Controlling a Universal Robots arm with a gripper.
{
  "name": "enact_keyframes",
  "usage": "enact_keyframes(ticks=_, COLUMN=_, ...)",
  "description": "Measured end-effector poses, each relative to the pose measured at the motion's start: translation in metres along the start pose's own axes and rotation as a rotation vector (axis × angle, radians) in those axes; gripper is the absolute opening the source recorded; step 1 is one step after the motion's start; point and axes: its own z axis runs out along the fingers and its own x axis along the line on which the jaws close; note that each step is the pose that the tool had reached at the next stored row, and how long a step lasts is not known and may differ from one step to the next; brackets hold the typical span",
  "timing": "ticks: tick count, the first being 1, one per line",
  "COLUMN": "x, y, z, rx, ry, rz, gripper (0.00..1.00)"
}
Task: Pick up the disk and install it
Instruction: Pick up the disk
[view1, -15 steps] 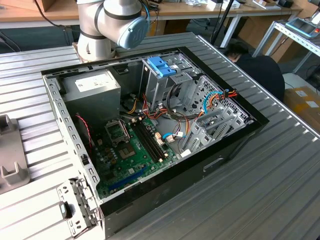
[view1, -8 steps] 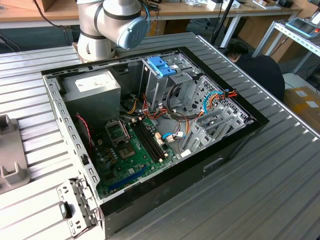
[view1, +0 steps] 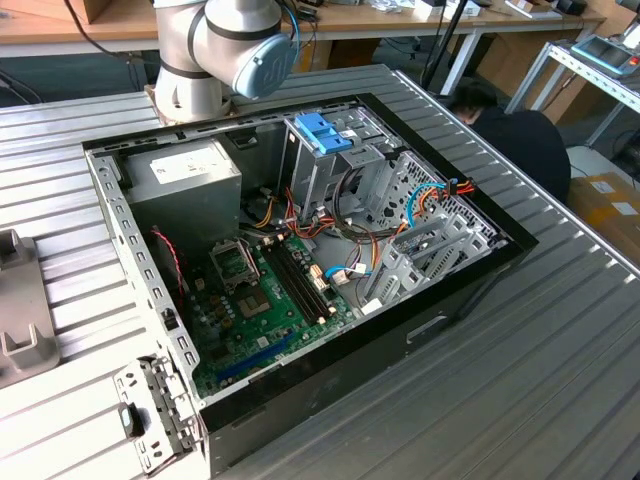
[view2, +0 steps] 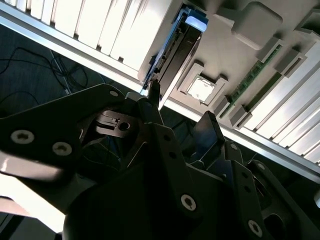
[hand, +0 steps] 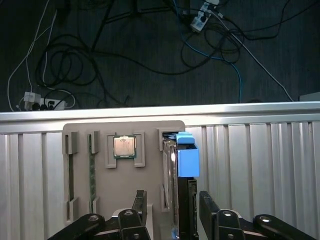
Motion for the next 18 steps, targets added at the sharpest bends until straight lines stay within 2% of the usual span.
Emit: enact_keyframes(ticks=18, x=-0.0028, y=0.0031, z=0.0129, rx=-0.0002, ry=0.0001, rz=-0.001, gripper=0.54)
